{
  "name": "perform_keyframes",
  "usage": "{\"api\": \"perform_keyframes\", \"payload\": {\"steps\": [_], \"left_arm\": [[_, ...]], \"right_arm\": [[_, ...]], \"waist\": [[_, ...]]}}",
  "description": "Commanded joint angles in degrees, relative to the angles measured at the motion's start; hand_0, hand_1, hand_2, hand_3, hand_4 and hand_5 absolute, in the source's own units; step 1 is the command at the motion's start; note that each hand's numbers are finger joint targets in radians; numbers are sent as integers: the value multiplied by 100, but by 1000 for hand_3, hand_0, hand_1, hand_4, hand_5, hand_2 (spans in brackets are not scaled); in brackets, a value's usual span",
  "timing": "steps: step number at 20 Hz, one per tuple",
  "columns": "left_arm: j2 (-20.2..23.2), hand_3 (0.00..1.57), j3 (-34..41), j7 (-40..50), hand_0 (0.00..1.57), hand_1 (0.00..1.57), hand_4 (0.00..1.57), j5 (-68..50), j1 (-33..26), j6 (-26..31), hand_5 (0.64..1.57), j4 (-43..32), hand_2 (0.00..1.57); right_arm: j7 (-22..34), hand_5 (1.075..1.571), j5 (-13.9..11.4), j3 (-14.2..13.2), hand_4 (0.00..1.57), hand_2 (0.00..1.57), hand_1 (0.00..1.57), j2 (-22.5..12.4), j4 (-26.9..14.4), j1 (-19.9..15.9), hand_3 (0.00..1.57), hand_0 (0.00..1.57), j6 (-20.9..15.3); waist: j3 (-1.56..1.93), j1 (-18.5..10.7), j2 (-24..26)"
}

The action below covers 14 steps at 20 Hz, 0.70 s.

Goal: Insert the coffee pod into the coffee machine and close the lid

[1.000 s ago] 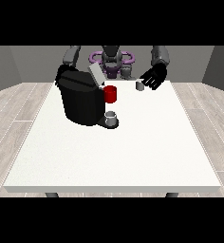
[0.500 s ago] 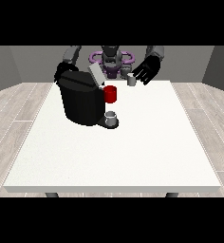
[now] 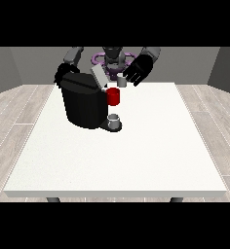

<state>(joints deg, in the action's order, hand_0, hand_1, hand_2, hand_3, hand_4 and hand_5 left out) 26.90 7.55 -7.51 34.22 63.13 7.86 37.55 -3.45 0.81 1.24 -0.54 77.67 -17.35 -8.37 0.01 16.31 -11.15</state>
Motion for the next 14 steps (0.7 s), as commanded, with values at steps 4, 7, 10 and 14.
{"api": "perform_keyframes", "payload": {"steps": [4,7,10,14], "left_arm": [[5,1237,-3,244,1262,1262,494,131,246,-33,1571,-116,1297],[15,1245,-25,-28,1306,1306,487,130,414,-8,1571,-49,1328],[26,1222,-32,67,1292,1292,498,140,396,154,1571,-126,1315],[-162,1225,-37,215,1316,1316,510,132,396,159,1571,-137,1328]], "right_arm": [[311,1571,65,-5,502,0,0,-64,291,-24,0,0,-5],[149,1571,-101,-172,548,0,0,-136,177,-441,0,0,-241],[82,1571,-54,-187,459,0,0,-90,156,-190,0,0,-239],[88,1571,-48,-223,519,0,0,-114,121,-53,0,0,-231]], "waist": [[1,156,-8],[1,9,-427],[1,20,-294],[1,11,-186]]}}
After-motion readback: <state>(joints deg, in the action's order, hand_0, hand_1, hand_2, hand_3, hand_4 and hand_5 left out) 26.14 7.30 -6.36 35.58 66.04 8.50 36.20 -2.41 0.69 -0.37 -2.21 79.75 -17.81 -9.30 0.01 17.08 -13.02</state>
